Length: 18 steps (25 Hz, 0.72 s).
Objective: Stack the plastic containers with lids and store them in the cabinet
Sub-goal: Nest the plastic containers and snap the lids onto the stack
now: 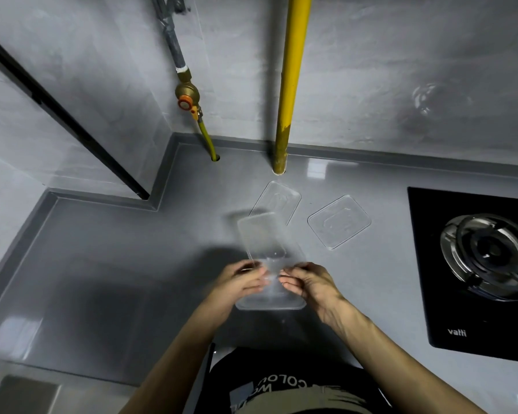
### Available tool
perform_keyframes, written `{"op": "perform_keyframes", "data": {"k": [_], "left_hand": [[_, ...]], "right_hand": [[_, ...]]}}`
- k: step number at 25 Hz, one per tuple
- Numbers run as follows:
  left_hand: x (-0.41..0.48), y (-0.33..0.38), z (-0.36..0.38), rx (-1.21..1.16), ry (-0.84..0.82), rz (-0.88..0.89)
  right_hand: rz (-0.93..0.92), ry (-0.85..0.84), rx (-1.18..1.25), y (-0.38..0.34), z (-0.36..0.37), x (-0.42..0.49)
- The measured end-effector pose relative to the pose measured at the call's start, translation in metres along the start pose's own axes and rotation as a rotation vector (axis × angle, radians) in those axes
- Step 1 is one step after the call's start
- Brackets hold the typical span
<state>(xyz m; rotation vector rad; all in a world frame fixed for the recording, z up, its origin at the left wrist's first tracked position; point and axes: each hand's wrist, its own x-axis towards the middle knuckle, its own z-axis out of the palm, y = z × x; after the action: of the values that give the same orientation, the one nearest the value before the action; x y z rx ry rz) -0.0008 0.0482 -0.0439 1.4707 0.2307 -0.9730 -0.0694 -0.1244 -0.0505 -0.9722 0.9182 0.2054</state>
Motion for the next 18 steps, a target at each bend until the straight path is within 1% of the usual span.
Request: {"op": "perform_keyframes", "data": {"k": [2,3,5,6,8,9,11,13,15,16,18], "left_hand": [[0.001,0.003,0.007,0.068,0.14,0.03],[0.001,0.006,0.006,0.081,0.175,0.041],[-0.001,0.01,-0.004,0.165,0.144,0.043],[-0.002,0.01,-0.011,0.25,0.113,0.034],[-0.002,0.011,-0.022,0.405,0.06,0.019],[-0.002,0.012,-0.026,0.461,0.041,0.014],[0.001,0.01,-0.03,0.548,0.038,0.036],[0.008,0.005,-0.034,0.609,0.122,0.104],[0.016,-0.001,-0.037,0.63,0.28,0.15],[0.019,-0.005,-0.038,0.621,0.349,0.136],[0.024,-0.014,-0.039,0.584,0.411,0.095]], "right_hand": [[0.004,-0.017,-0.161,0.0,0.006,-0.001],[-0.02,-0.001,-0.225,-0.001,0.007,0.0],[-0.107,0.083,-0.28,-0.006,0.002,0.004],[-0.159,0.126,-0.271,-0.01,-0.002,0.006],[-0.265,0.147,-0.264,-0.019,-0.012,0.01],[-0.306,0.136,-0.309,-0.023,-0.015,0.012],[-0.349,0.136,-0.512,-0.022,-0.022,0.017],[-0.339,0.156,-0.712,-0.015,-0.028,0.022],[-0.292,0.187,-0.88,-0.003,-0.036,0.025],[-0.27,0.204,-0.914,0.003,-0.039,0.026],[-0.247,0.229,-0.872,0.013,-0.041,0.026]]}}
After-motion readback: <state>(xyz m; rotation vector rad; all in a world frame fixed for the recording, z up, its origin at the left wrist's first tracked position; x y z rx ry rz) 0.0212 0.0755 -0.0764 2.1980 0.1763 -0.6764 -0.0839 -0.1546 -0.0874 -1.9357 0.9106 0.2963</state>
